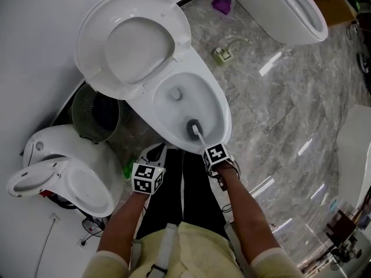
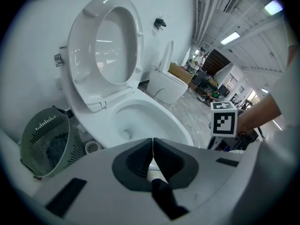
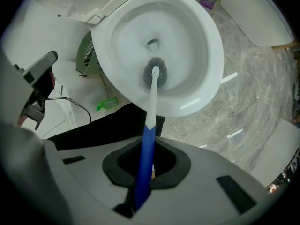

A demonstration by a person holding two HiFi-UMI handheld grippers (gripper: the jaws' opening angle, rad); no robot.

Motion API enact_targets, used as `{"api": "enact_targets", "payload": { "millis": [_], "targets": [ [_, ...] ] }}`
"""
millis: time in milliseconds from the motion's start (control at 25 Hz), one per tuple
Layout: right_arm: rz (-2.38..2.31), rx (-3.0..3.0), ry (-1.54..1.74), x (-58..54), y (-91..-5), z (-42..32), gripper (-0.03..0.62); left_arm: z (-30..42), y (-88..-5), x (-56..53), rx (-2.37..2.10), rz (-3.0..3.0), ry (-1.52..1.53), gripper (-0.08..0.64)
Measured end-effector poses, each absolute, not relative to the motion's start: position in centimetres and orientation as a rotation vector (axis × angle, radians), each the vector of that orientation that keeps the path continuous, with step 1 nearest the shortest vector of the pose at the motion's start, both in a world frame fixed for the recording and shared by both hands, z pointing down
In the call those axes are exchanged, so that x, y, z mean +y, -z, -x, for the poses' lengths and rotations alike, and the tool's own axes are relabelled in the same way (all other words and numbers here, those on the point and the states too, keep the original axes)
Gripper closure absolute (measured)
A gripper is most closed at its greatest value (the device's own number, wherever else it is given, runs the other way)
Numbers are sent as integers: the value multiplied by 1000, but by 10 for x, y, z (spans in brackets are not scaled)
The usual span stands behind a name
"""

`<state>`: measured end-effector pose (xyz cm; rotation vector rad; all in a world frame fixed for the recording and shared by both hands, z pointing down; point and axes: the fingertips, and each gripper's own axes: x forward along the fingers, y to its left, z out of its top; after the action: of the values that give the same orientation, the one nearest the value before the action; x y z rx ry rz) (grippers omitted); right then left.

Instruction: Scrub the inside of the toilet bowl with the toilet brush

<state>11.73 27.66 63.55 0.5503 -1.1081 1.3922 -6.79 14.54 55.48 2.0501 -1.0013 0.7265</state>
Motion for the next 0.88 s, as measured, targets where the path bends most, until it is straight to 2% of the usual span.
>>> {"api": "enact_targets", "payload": {
  "millis": [880],
  "targets": [
    [-330, -1292, -1248, 206, -652, -51, 561, 99, -557, 134, -1226, -1875, -640, 545]
  ]
}}
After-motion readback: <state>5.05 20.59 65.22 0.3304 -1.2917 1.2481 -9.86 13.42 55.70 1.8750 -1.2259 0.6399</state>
